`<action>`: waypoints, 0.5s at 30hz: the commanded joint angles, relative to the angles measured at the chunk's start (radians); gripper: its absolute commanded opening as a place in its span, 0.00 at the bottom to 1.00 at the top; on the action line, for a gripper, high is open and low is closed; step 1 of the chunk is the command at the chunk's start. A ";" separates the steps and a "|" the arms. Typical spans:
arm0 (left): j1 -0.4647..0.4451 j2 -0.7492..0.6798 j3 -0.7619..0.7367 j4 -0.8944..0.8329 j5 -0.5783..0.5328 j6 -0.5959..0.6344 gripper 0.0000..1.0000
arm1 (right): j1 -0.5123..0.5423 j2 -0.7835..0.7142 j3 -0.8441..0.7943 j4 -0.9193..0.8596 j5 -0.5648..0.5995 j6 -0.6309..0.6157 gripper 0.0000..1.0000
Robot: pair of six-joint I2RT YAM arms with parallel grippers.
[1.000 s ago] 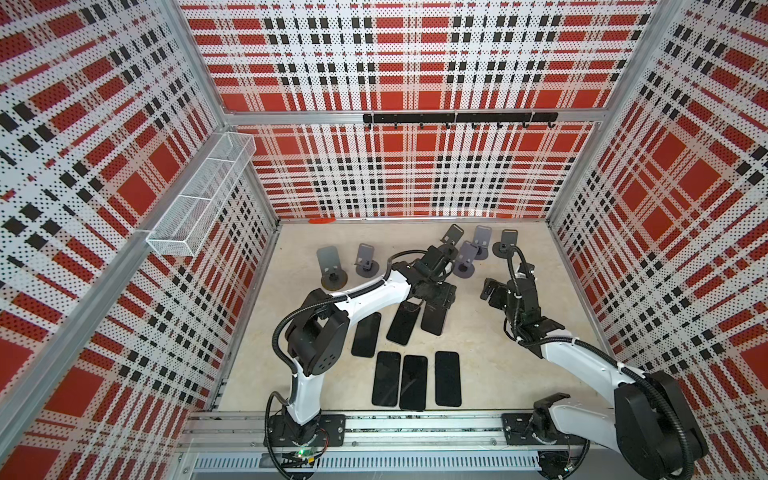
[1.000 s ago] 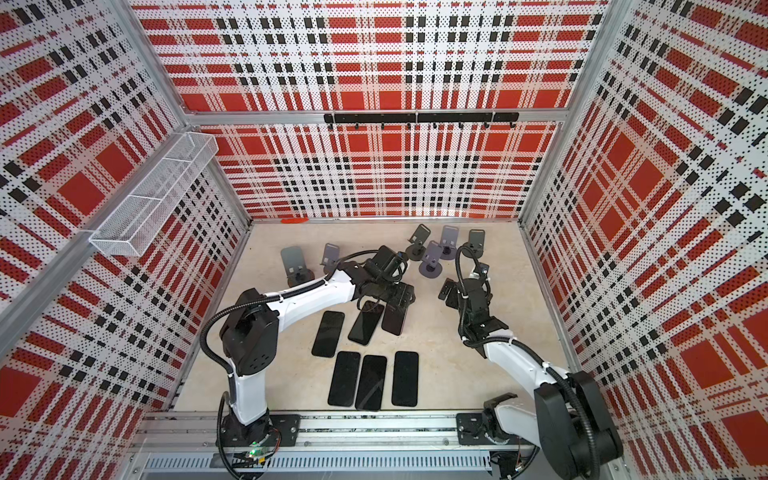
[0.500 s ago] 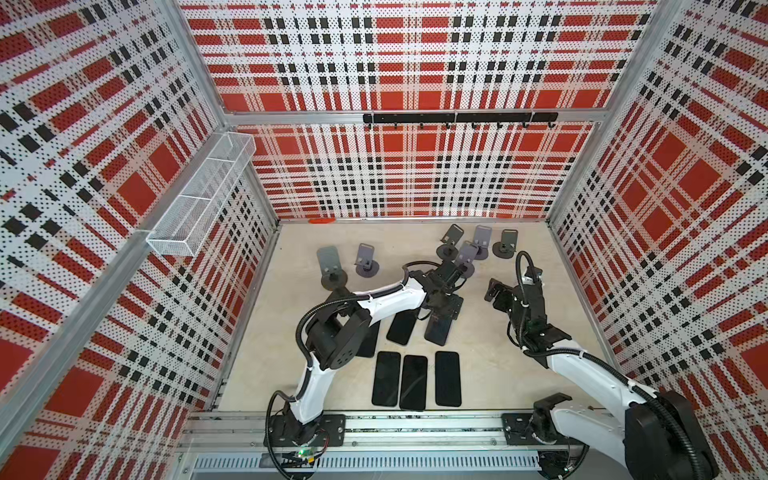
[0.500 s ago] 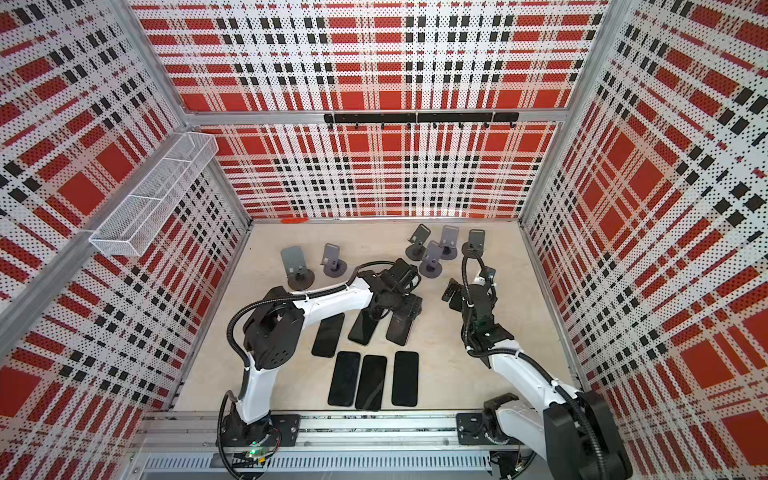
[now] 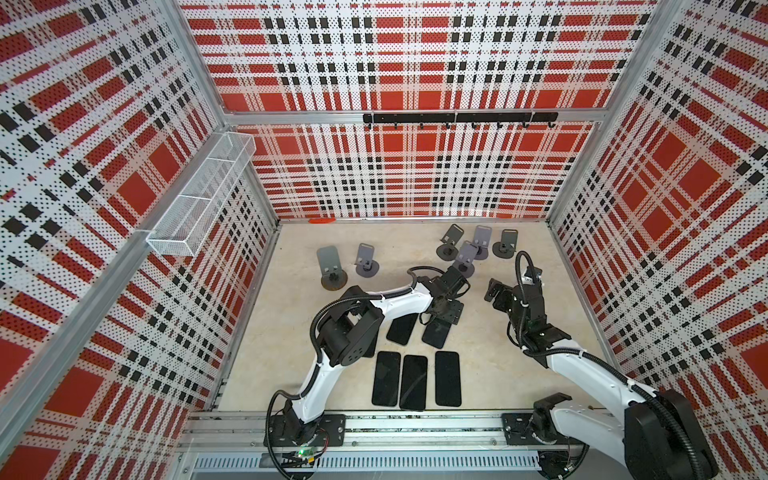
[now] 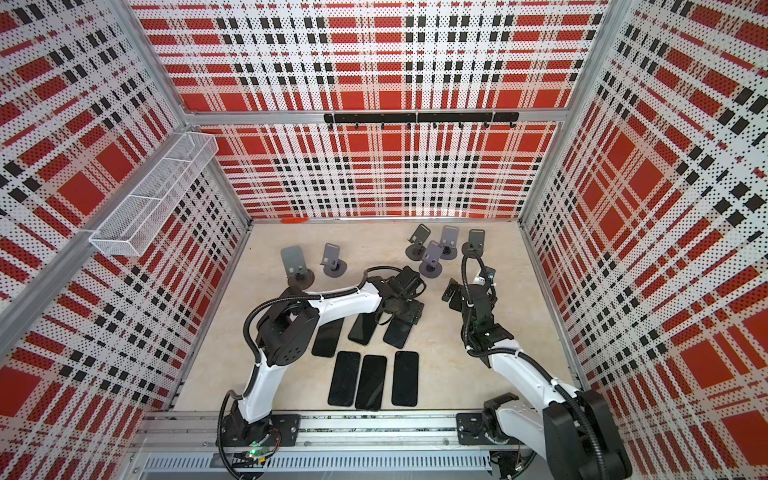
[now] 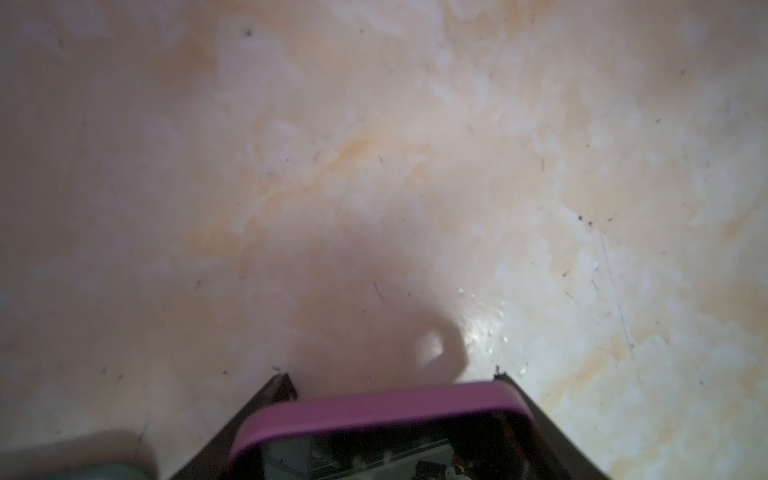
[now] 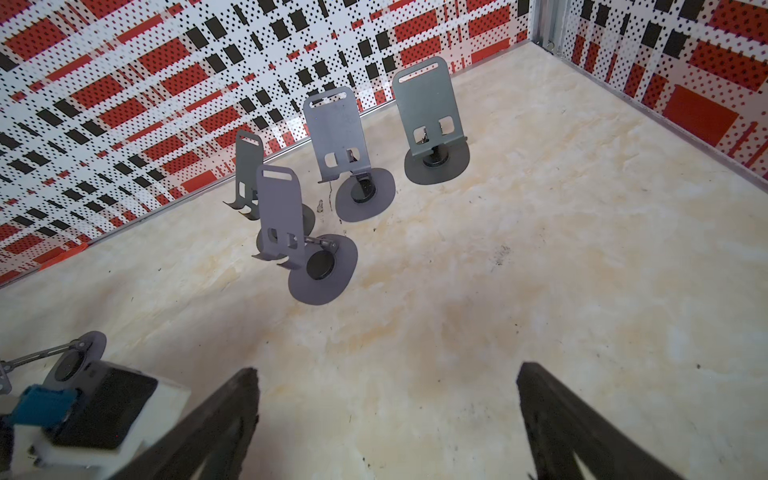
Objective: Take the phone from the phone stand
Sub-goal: 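Carry the held phone toward the robot beside the flat black phones, then lower the phone flat onto the table and open the left gripper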
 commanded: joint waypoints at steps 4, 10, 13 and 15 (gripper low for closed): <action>-0.022 0.043 0.009 -0.006 -0.080 -0.023 0.57 | -0.006 0.008 0.012 0.018 0.016 0.005 1.00; -0.047 0.067 0.025 -0.005 -0.105 -0.023 0.61 | -0.005 0.009 0.012 0.016 0.017 0.005 1.00; -0.056 0.077 0.032 -0.001 -0.125 -0.029 0.62 | -0.006 0.008 0.012 0.016 0.016 0.005 1.00; -0.061 0.081 0.031 0.004 -0.117 -0.028 0.62 | -0.006 0.008 0.013 0.014 0.016 0.005 1.00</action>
